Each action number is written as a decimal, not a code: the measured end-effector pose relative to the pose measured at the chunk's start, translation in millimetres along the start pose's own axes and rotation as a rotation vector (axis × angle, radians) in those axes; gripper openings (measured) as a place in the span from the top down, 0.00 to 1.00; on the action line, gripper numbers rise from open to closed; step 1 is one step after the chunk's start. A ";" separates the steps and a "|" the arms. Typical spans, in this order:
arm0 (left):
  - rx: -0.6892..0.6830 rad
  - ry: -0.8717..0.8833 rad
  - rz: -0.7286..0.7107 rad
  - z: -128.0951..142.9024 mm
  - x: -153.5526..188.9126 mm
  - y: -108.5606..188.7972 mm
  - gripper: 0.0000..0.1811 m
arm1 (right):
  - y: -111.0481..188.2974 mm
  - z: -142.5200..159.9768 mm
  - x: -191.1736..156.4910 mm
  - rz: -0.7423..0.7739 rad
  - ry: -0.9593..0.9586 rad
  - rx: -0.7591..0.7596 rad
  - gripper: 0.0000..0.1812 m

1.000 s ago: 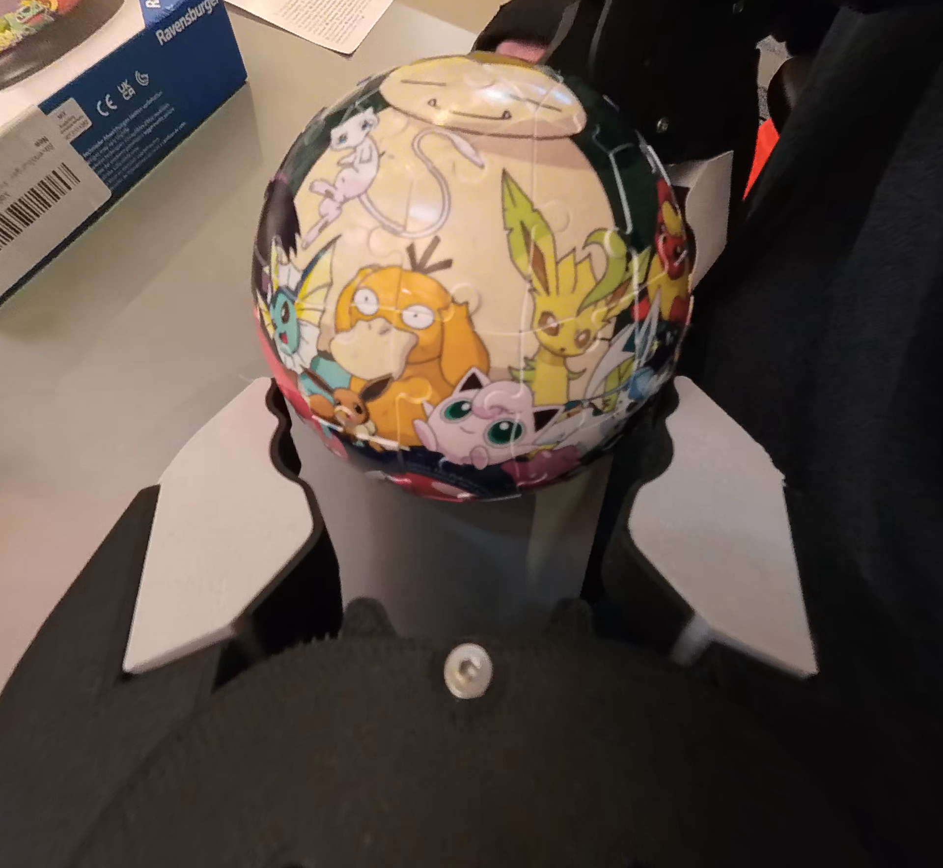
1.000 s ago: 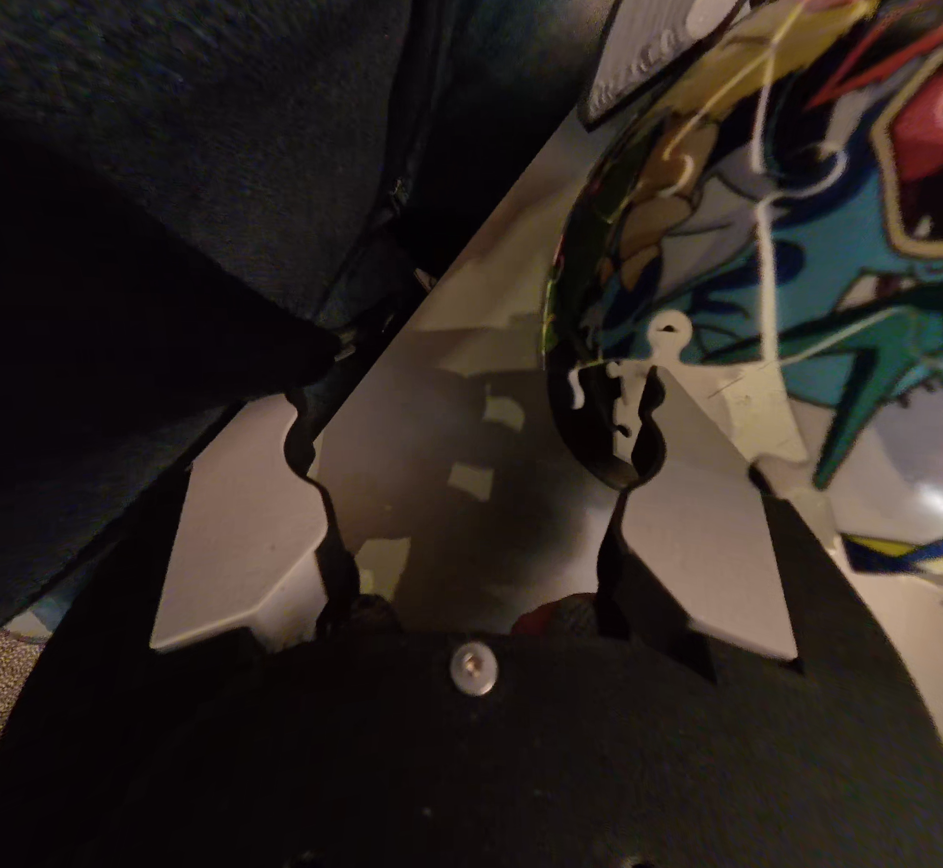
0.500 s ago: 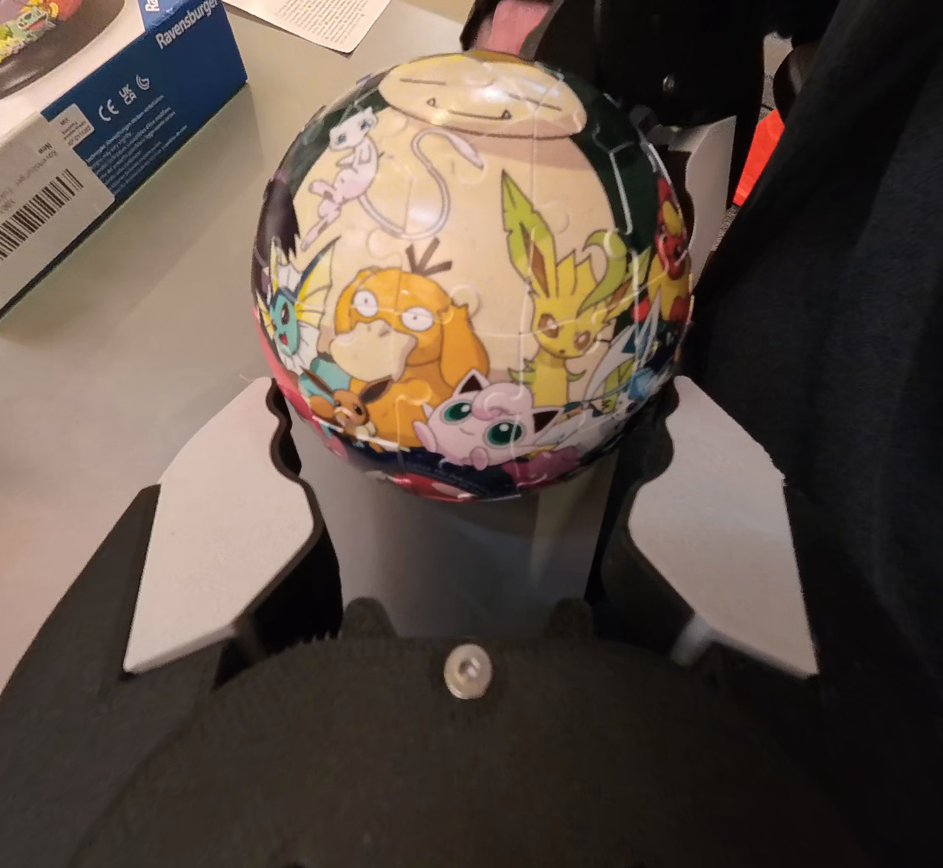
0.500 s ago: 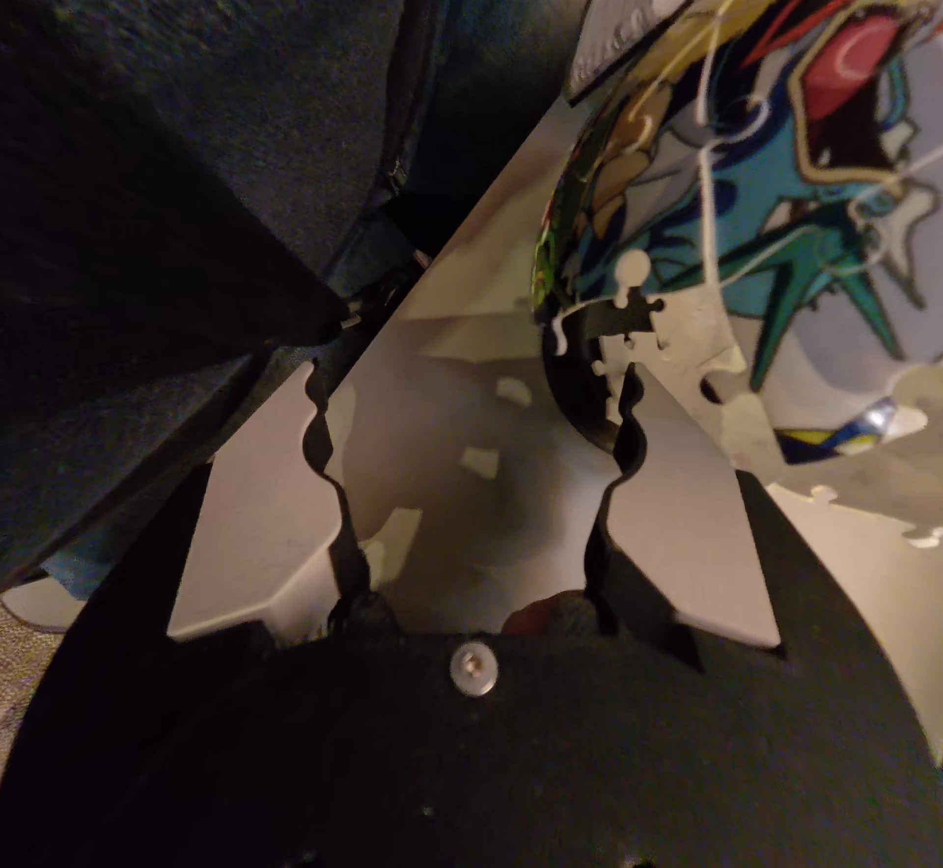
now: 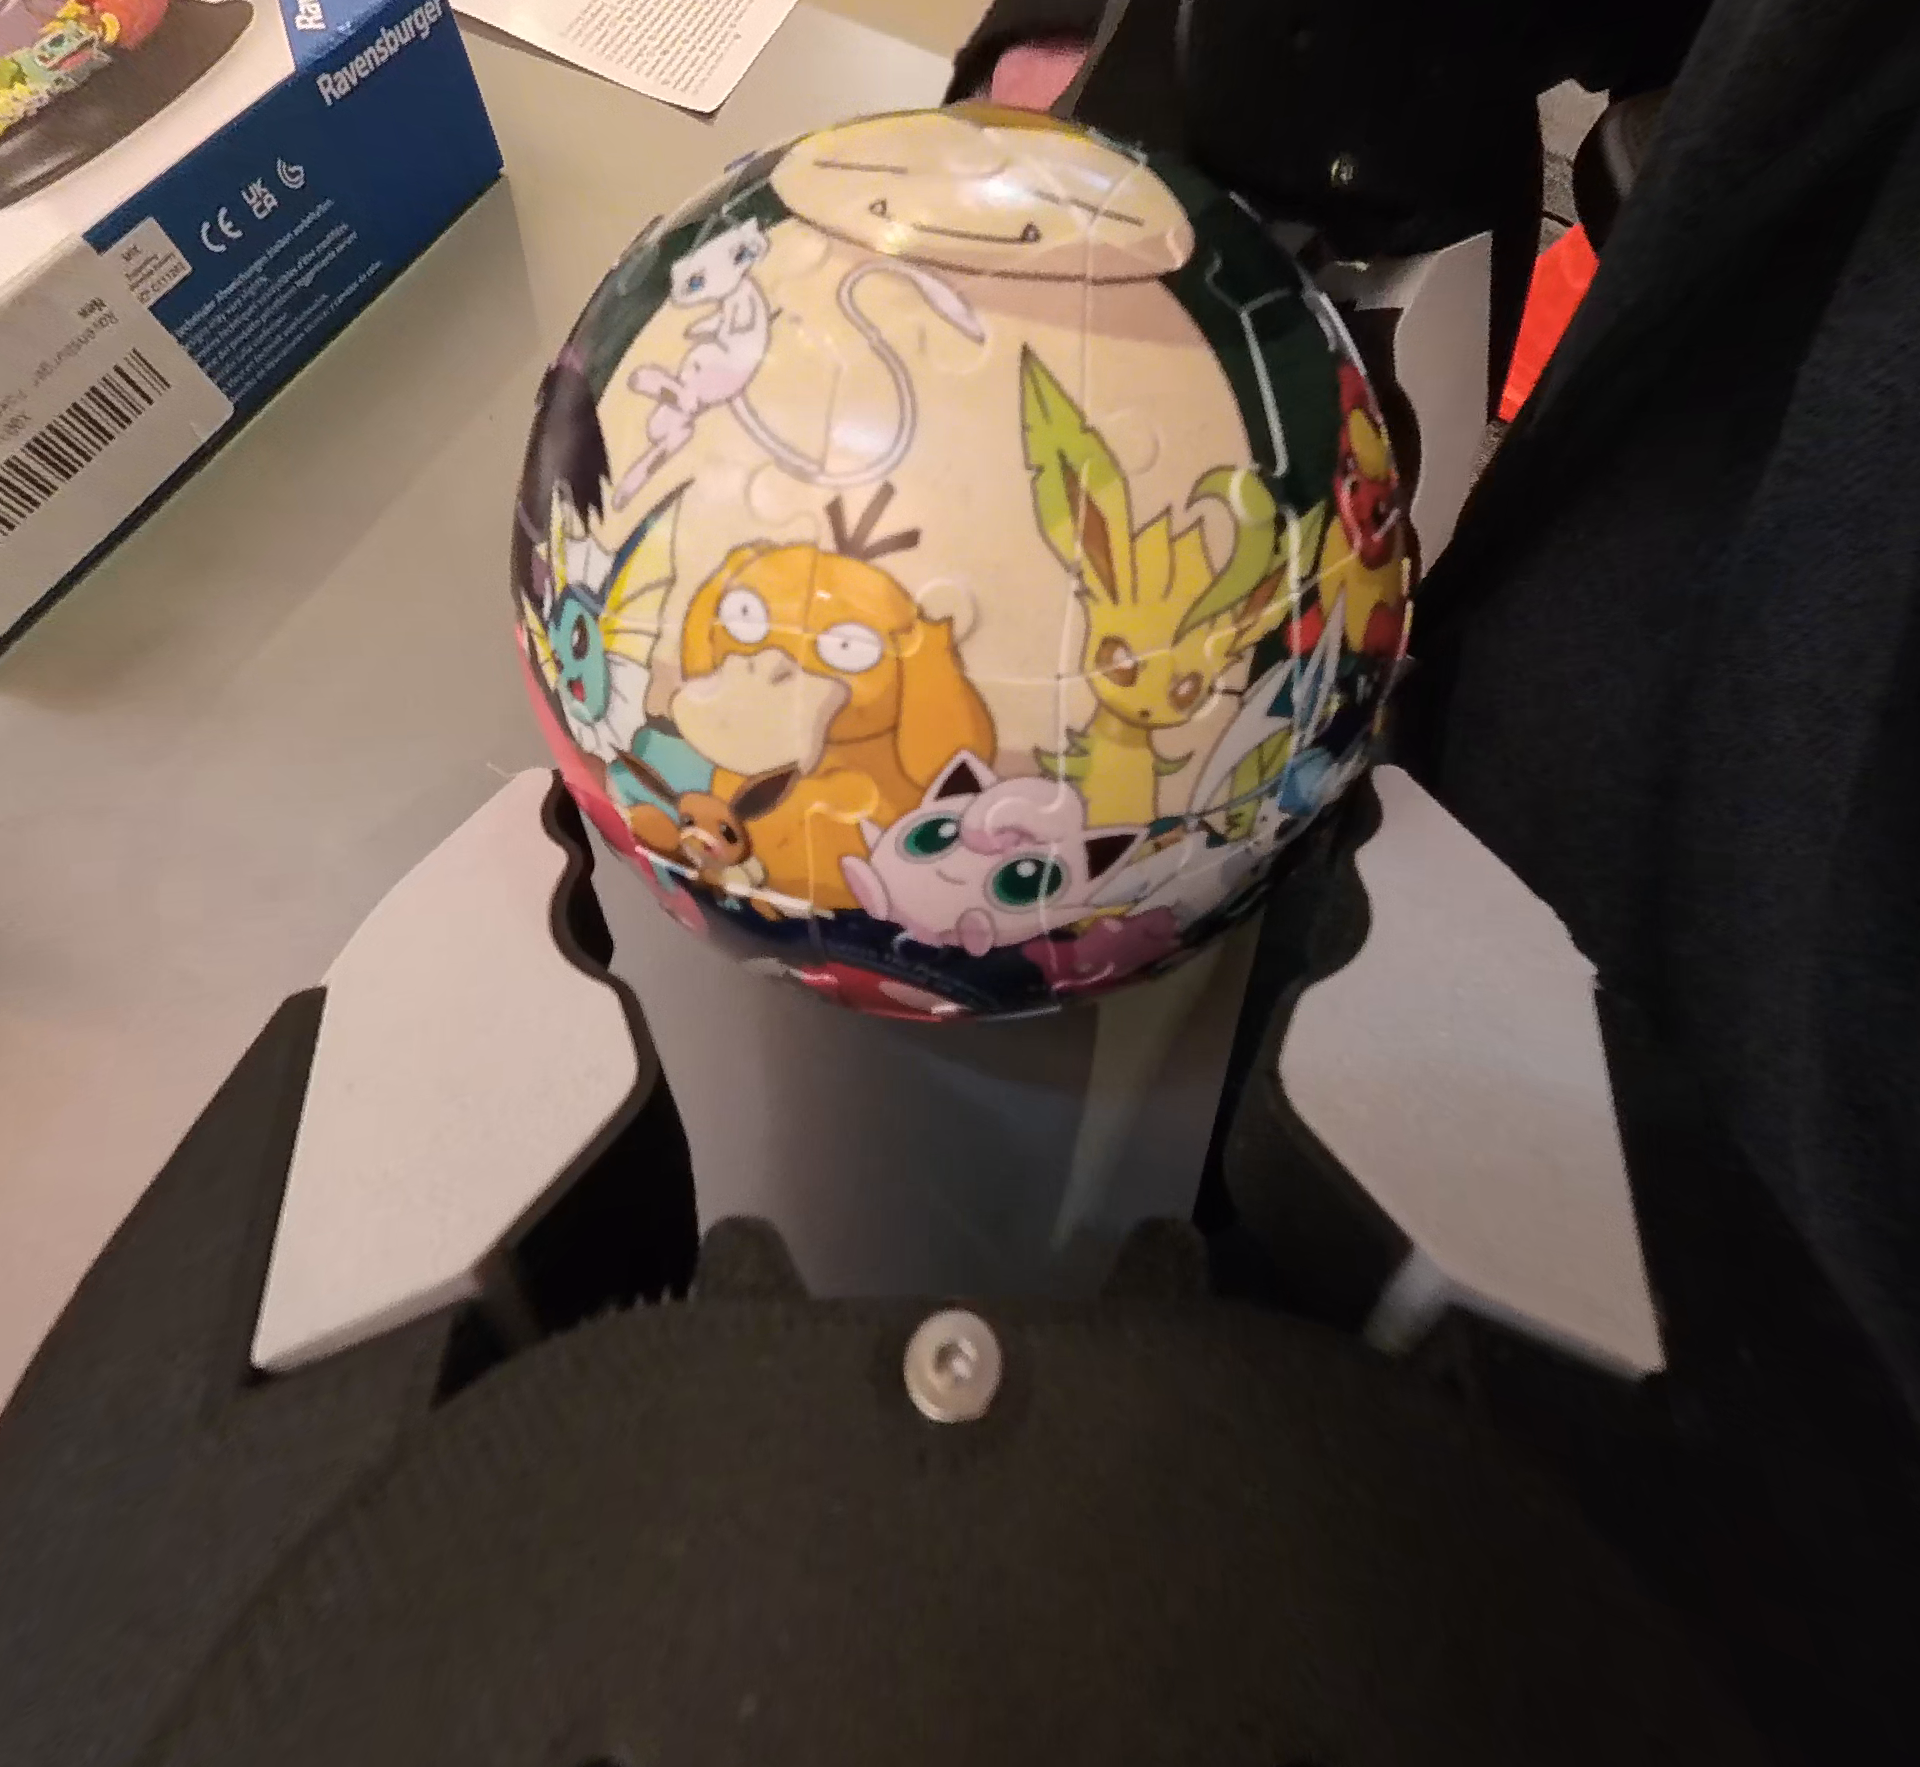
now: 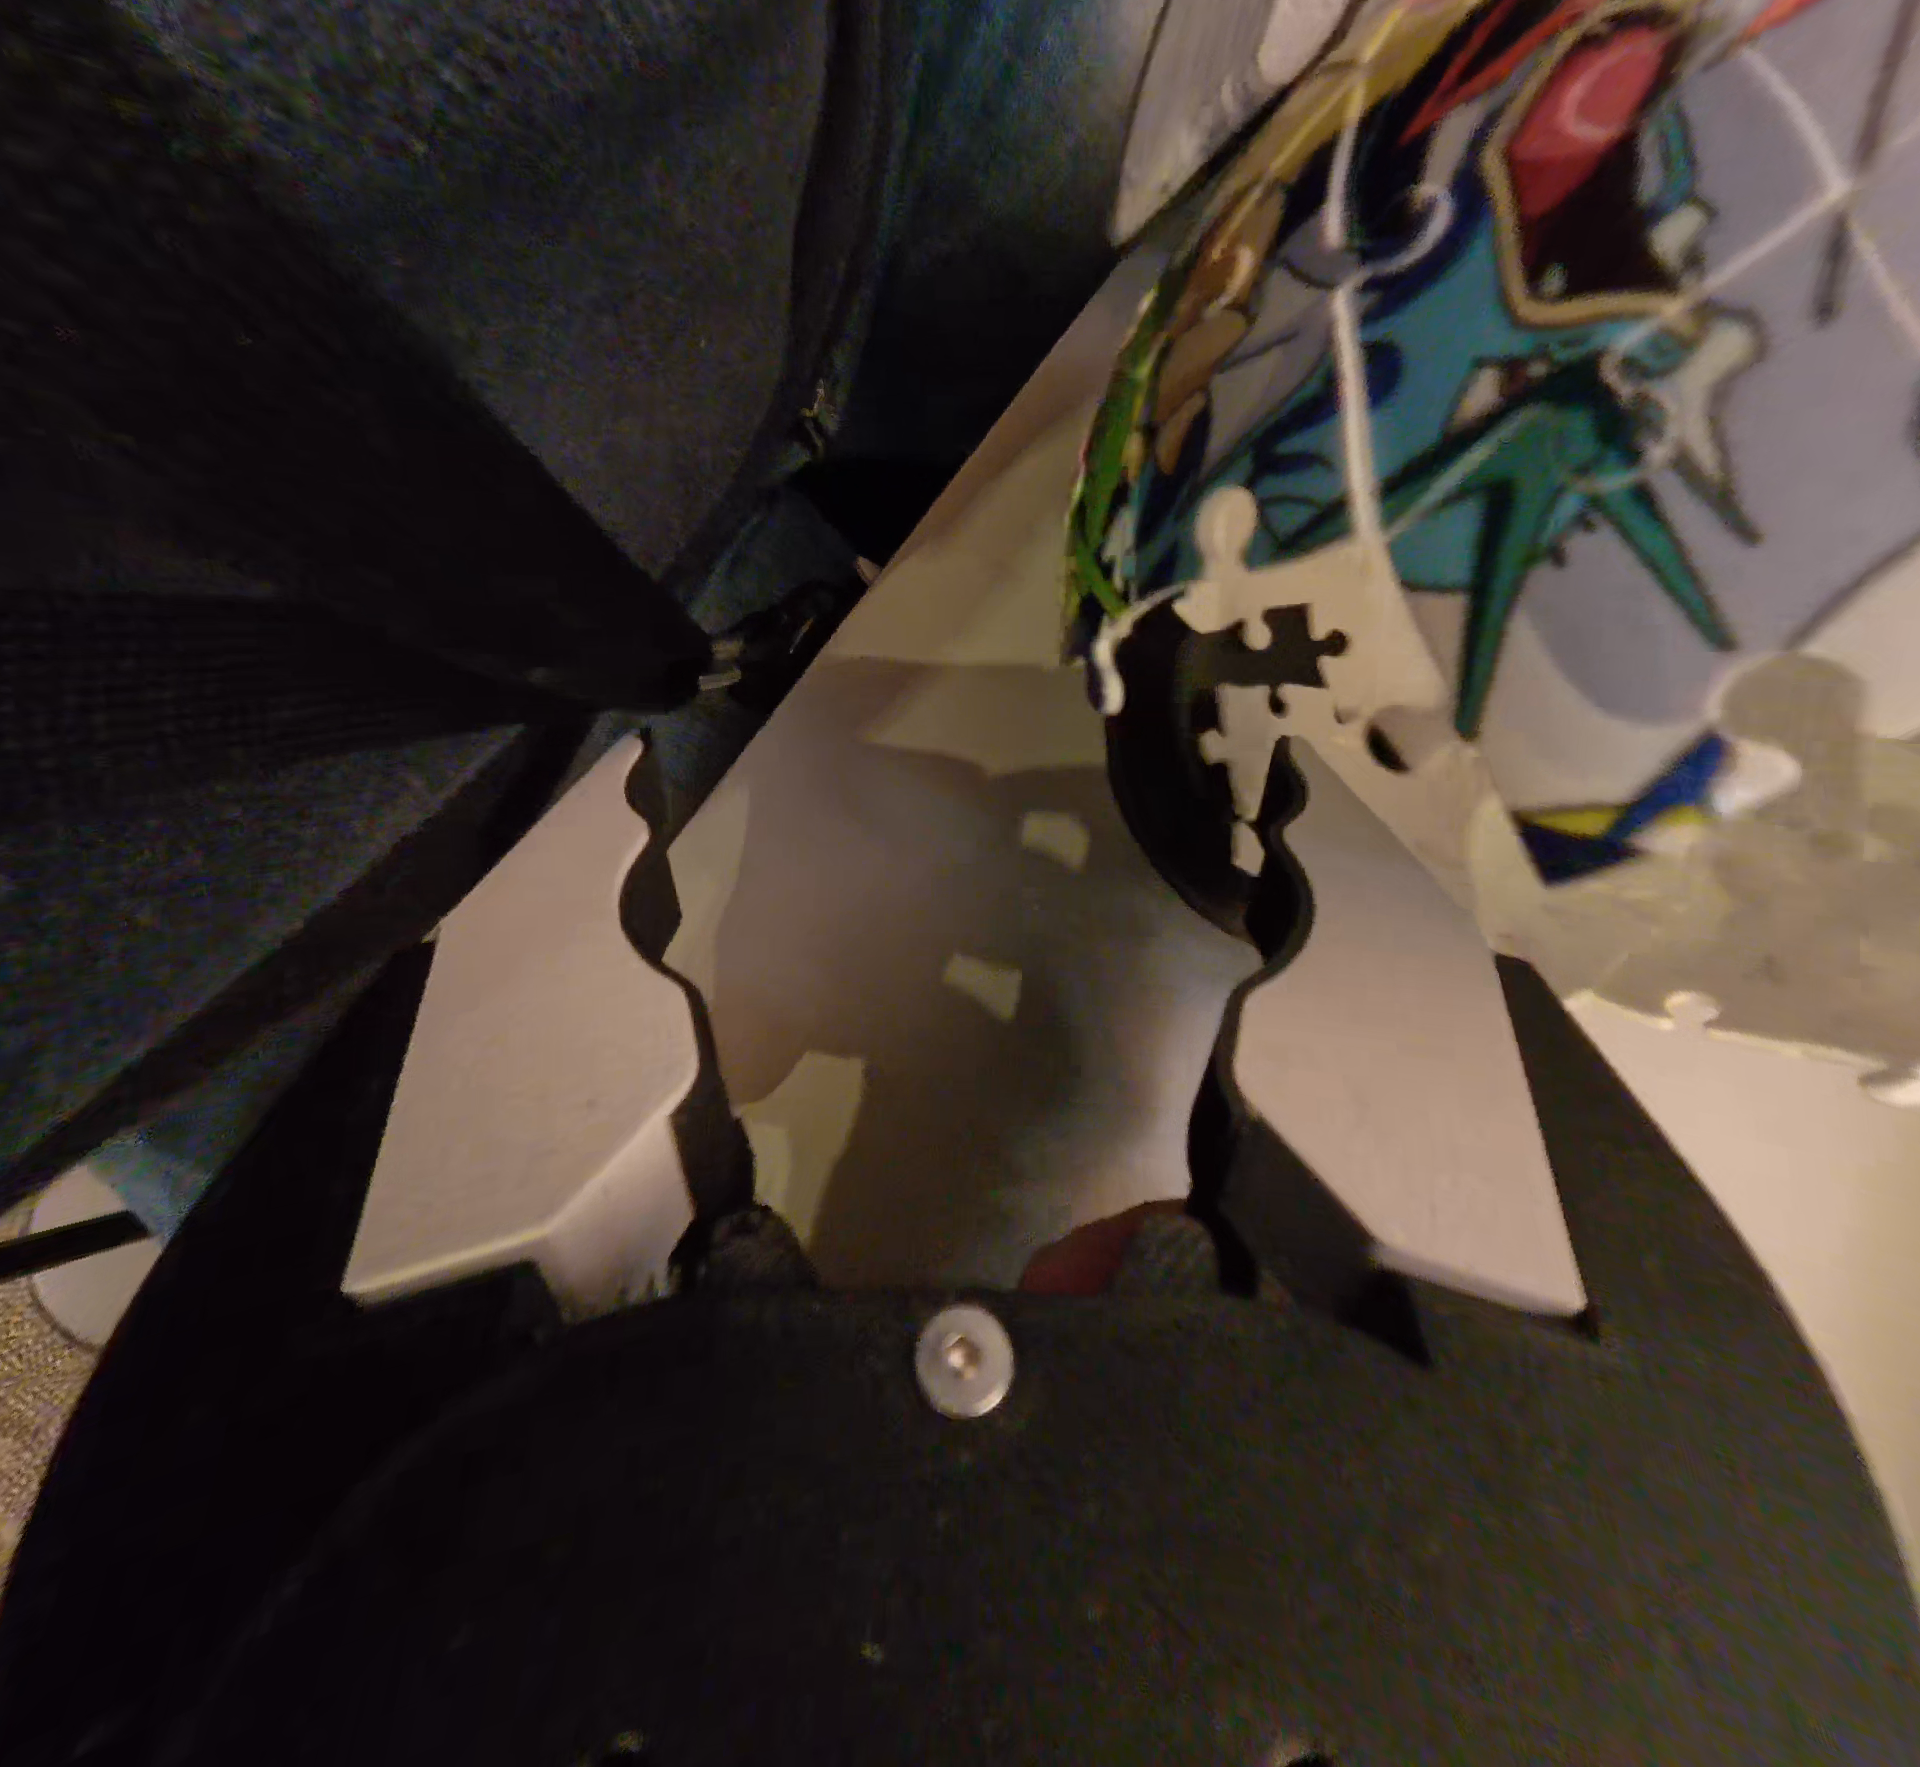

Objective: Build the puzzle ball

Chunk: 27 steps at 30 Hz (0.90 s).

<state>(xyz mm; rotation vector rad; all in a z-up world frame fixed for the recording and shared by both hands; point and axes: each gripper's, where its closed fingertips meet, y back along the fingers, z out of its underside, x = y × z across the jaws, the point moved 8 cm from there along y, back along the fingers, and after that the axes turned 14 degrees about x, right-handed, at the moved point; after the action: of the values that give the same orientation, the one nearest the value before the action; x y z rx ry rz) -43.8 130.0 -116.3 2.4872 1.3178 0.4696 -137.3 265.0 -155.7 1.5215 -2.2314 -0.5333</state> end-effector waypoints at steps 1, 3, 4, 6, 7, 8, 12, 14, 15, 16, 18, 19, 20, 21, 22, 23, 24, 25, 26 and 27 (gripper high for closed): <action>-0.002 -0.003 0.000 -0.1 0.0 0.1 0.27 | 3.4 -1.5 0.4 0.011 0.006 0.011 0.39; -0.003 -0.003 0.000 0.0 -0.2 0.2 0.27 | 6.0 -3.0 1.7 0.034 -0.010 0.019 0.40; -0.002 -0.002 0.000 0.0 -0.4 0.2 0.27 | 5.3 -2.3 1.7 0.045 0.001 0.011 0.41; -0.003 -0.004 -0.002 -0.3 -0.8 0.1 0.27 | 1.8 -0.4 1.9 0.070 0.017 0.000 0.45; -0.003 -0.005 -0.002 -0.4 -0.9 -0.1 0.27 | -0.2 0.5 1.3 0.069 0.016 -0.007 0.47; -0.003 -0.004 -0.001 -0.4 -1.0 -0.1 0.27 | -2.0 1.1 1.3 0.071 0.011 -0.010 0.46; 0.000 -0.005 -0.001 -0.3 -1.3 -0.1 0.27 | 0.5 -2.2 2.0 0.073 -0.004 -0.004 0.52; 0.002 -0.007 0.002 -0.3 -1.9 -0.4 0.27 | 2.9 -2.1 3.3 0.083 0.000 -0.003 0.56; 0.003 -0.007 0.005 -0.4 -2.3 -0.5 0.27 | 4.7 -2.7 3.7 0.085 -0.005 0.003 0.58; 0.003 -0.008 0.008 -0.3 -2.7 -0.4 0.27 | 6.4 -3.5 3.7 0.085 -0.015 0.017 0.59; 0.000 -0.012 0.013 -0.4 -3.6 -0.2 0.27 | 11.2 -5.6 4.7 0.102 -0.022 0.052 0.64; -0.003 -0.015 0.013 -0.5 -4.2 0.1 0.28 | 14.5 -5.0 6.4 0.122 -0.013 0.061 0.67; -0.008 -0.018 0.015 -0.8 -4.8 0.2 0.28 | 17.8 -4.8 8.5 0.147 -0.006 0.073 0.71; -0.012 -0.023 0.017 -1.0 -5.1 0.3 0.28 | 20.6 -4.8 11.1 0.177 -0.002 0.091 0.76; -0.014 -0.027 0.018 -1.2 -5.6 0.7 0.28 | 21.8 -3.9 12.6 0.193 0.003 0.107 0.79; -0.015 -0.029 0.018 -1.6 -6.0 0.9 0.28 | 20.8 -2.0 12.2 0.199 0.029 0.106 0.79; -0.019 -0.031 0.020 -1.8 -6.3 1.1 0.28 | 18.3 1.5 13.7 0.233 0.070 0.077 0.80; -0.022 -0.035 0.022 -1.9 -6.4 1.2 0.28 | 15.2 4.5 14.9 0.267 0.110 0.050 0.82; -0.023 -0.036 0.024 -1.7 -6.6 1.5 0.28 | 11.5 5.4 13.3 0.266 0.141 0.044 0.82; -0.024 -0.038 0.026 -1.6 -6.7 2.0 0.28 | 9.1 5.6 12.6 0.275 0.162 0.042 0.83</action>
<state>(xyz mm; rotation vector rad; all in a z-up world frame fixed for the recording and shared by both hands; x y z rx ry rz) -46.6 123.5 -115.1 2.4846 1.2596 0.4396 -151.6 256.9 -154.5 1.2022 -2.2850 -0.2716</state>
